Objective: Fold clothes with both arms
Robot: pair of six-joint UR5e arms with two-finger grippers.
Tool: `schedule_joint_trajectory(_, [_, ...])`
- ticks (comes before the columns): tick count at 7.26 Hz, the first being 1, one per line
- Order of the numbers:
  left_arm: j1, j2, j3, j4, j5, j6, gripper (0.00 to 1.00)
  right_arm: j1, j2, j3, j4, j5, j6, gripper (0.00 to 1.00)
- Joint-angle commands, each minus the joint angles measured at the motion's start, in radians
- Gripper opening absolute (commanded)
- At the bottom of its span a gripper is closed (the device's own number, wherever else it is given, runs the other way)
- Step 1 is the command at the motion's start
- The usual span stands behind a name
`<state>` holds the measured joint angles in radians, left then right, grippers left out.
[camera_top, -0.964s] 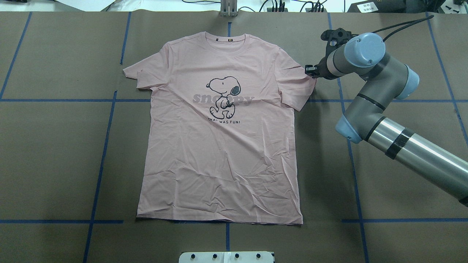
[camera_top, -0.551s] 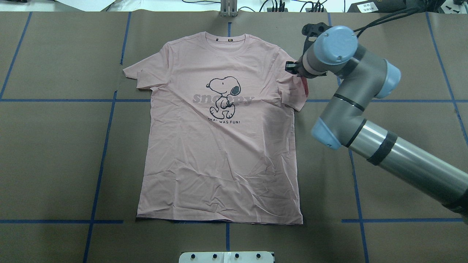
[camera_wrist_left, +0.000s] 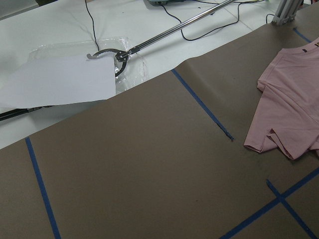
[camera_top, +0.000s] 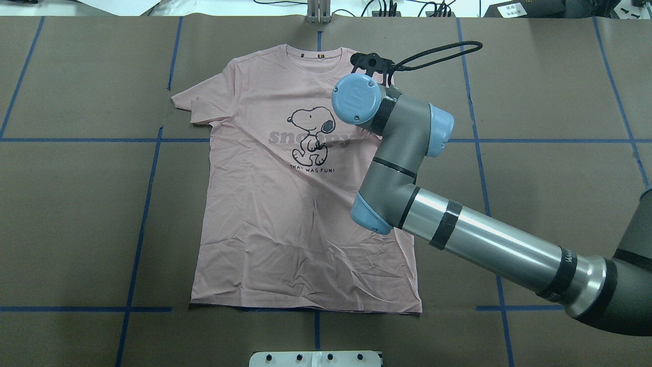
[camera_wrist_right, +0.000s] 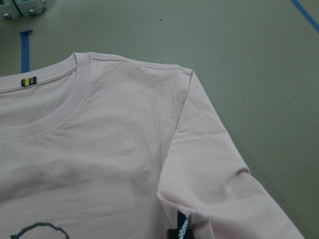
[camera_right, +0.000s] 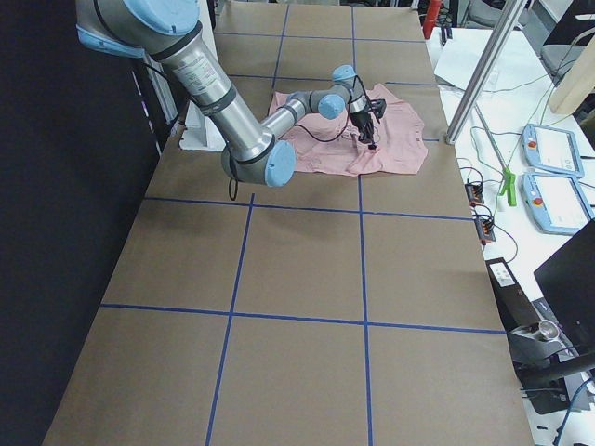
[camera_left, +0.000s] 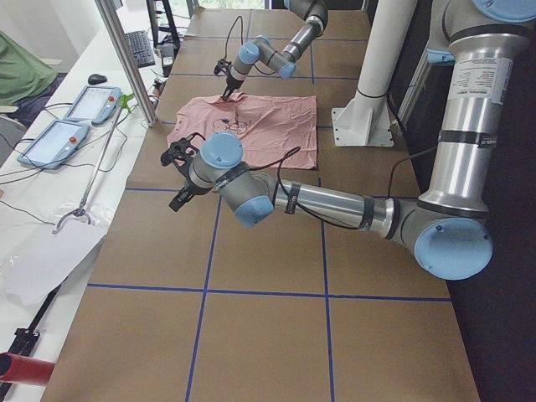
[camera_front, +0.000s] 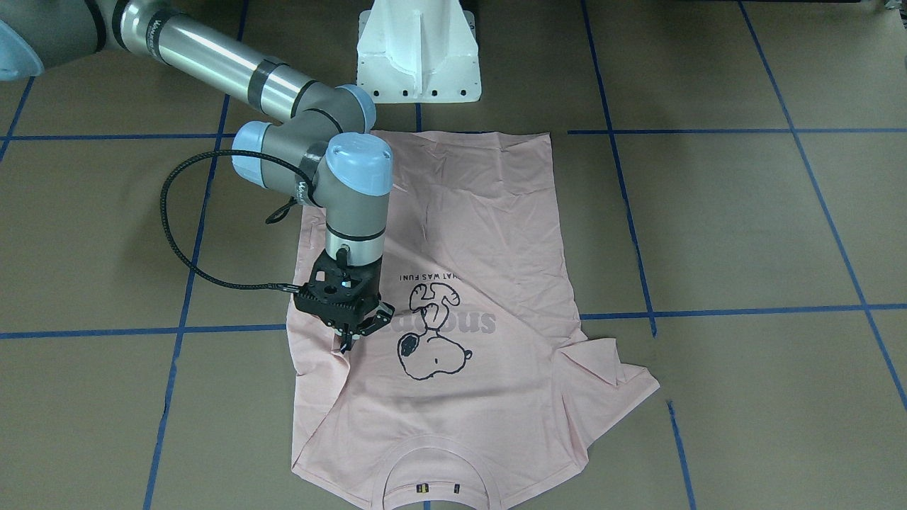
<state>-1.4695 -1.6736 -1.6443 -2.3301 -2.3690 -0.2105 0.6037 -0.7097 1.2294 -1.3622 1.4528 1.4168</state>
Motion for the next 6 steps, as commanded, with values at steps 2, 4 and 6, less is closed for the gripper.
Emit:
schedule_joint_trajectory(2, [0.000,0.000,-0.006,0.000,-0.003,-0.001,1.00,-0.010,0.030,-0.067,0.051,-0.034,0.014,0.00])
schedule_joint_trajectory(4, [-0.002,0.002,-0.009,0.000,-0.003,-0.003,1.00,-0.004,0.051,-0.079,0.052,-0.040,0.019,0.03])
schedule_joint_trajectory(6, [0.000,0.014,-0.023,0.001,0.000,-0.009,1.00,-0.001,0.077,-0.087,0.051,-0.031,0.008,1.00])
